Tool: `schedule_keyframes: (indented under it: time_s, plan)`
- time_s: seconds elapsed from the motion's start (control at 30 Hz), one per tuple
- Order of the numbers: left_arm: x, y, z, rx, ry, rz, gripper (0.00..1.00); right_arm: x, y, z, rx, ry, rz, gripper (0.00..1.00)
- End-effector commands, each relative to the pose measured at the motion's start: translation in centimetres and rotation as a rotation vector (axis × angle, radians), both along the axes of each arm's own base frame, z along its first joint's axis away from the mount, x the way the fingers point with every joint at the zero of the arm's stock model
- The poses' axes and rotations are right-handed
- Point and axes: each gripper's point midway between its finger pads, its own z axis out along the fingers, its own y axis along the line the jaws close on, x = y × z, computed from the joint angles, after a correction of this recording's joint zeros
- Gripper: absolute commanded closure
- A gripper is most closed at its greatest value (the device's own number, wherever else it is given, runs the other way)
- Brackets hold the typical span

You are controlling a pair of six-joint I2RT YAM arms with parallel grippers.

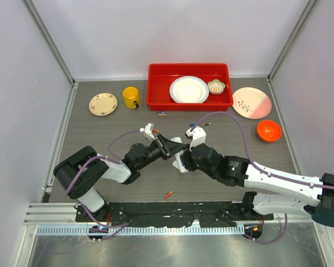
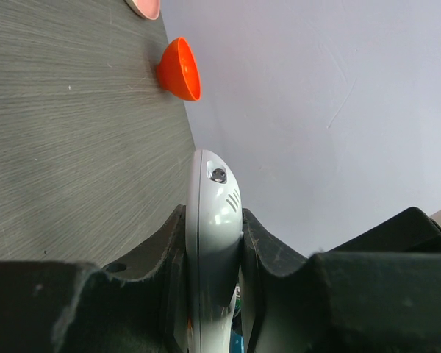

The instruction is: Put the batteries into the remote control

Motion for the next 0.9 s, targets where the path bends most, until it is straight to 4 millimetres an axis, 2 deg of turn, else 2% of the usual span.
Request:
schedule_keyframes:
  time_s: [0.0, 0.37, 0.57, 0.87]
  plan:
    - [-1.2, 1.0, 10.5, -0.295, -0.256, -0.012, 1.00, 0.2, -0.3, 0.5, -0.018, 0.003, -0.026, 0.73]
    - [-1.2, 0.9, 10.1, -0.287, -0.249, -0.016, 1.00, 0.8, -0.6, 1.8, -0.003, -0.017, -0.067, 0.67]
    - [-1.2, 0.8, 9.9, -0.283, -0.246, -0.019, 1.00, 1.1, -1.0, 3.7, 0.039, -0.056, -0.090, 0.62]
    - [-1.2, 0.7, 9.7, -0.277, -0.245, -0.018, 1.00, 0.3, 0.2, 6.3, 0.139, -0.071, -0.017, 0.53]
